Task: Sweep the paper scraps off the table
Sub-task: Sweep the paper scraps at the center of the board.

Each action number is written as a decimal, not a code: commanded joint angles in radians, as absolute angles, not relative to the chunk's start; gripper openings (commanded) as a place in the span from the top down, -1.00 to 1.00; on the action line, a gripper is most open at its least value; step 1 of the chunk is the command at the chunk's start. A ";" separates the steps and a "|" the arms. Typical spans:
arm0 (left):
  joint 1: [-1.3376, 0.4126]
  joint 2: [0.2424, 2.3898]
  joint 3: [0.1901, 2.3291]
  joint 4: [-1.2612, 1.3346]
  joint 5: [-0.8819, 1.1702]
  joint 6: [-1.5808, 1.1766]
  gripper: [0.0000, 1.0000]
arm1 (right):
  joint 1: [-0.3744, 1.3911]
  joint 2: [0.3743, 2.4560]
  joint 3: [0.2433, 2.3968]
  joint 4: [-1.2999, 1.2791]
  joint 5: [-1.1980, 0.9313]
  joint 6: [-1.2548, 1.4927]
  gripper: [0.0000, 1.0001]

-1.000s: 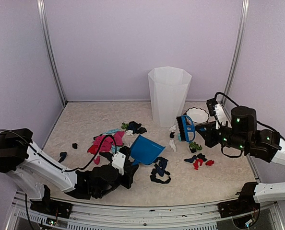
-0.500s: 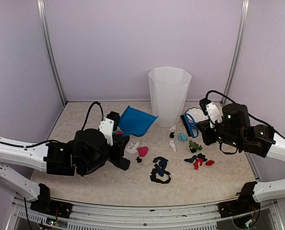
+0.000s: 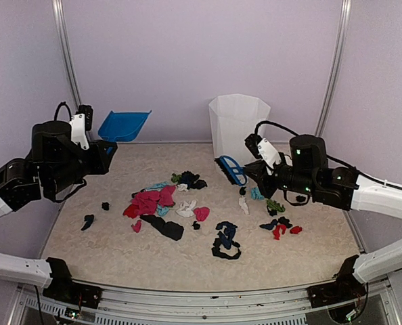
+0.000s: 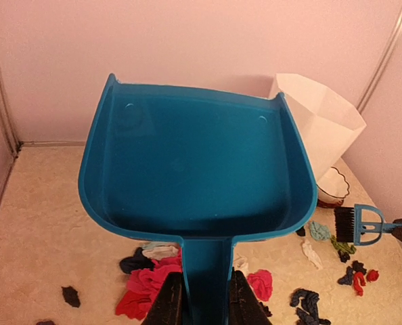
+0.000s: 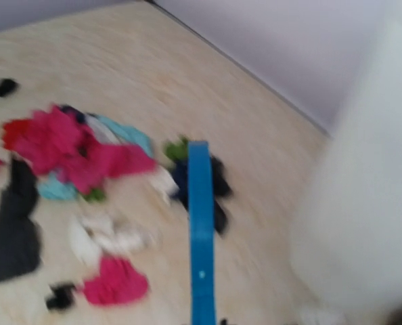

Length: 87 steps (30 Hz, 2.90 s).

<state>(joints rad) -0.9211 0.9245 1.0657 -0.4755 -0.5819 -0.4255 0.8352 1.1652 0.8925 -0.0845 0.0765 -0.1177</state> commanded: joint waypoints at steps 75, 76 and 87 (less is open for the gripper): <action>-0.347 0.685 0.801 -0.473 -0.507 -0.340 1.00 | 1.082 2.789 2.266 0.031 -0.515 -1.555 1.00; -0.346 0.686 0.799 -0.471 -0.503 -0.340 1.00 | 1.083 2.759 2.220 0.028 -0.508 -1.567 1.00; -0.354 0.744 0.795 -0.473 -0.404 -0.457 1.00 | 1.088 2.381 1.697 0.117 -0.476 -1.545 1.00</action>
